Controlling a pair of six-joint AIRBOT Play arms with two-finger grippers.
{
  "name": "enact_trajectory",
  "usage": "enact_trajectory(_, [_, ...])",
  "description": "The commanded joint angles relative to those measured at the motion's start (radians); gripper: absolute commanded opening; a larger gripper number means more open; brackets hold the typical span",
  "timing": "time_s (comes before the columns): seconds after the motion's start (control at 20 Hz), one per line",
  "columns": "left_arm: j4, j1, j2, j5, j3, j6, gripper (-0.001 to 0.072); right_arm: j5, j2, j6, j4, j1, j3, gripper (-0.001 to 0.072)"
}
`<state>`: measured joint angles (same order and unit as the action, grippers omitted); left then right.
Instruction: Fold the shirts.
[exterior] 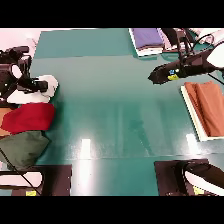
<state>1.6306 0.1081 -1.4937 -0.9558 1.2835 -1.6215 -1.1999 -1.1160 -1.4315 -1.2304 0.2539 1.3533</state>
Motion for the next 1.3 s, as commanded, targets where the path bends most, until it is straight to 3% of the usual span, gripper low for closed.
enact_trajectory(0.0, [-0.008, 0.013, 0.015, 0.005, -0.010, -0.001, 0.0030, 0.010, 0.002, 0.000, 0.001, 0.000, 0.002, 0.0017])
enact_trajectory(0.2, [-0.009, 0.007, 0.216, 0.011, 0.115, 0.009, 0.0029, 0.023, 0.027, 0.000, -0.001, 0.000, 0.080, 0.0017])
enact_trajectory(0.3, [-0.009, -0.025, 0.344, 0.002, 0.231, 0.062, 0.0029, 0.023, 0.029, 0.000, -0.002, 0.000, 0.185, 0.0017])
enact_trajectory(0.55, [-0.011, -0.262, 0.517, -0.066, 0.467, 0.090, 0.0028, 0.056, 0.029, 0.000, -0.030, 0.000, 0.405, 0.0017])
enact_trajectory(0.75, [-0.012, -0.517, 0.497, -0.174, 0.503, 0.096, 0.0028, 0.039, 0.029, -0.001, -0.114, -0.011, 0.541, 0.0017])
enact_trajectory(1.05, [-0.021, -0.826, 0.279, -0.289, 0.452, 0.114, 0.0031, -0.024, 0.032, -0.029, -0.099, -0.083, 0.624, 0.0017])
enact_trajectory(1.1, [-0.041, -0.853, 0.236, -0.283, 0.439, 0.126, 0.0074, -0.042, 0.032, -0.029, -0.098, -0.090, 0.623, 0.0017])
enact_trajectory(1.15, [-0.073, -0.861, 0.201, -0.269, 0.433, 0.141, 0.0371, -0.065, 0.031, -0.029, -0.098, -0.089, 0.623, 0.0017])
enact_trajectory(1.2, [-0.094, -0.860, 0.172, -0.249, 0.433, 0.136, 0.0615, -0.080, 0.031, -0.029, -0.098, -0.089, 0.621, 0.0017])
enact_trajectory(1.25, [-0.076, -0.848, 0.160, -0.238, 0.433, 0.133, 0.0611, -0.093, 0.031, -0.028, -0.099, -0.089, 0.621, 0.0017])
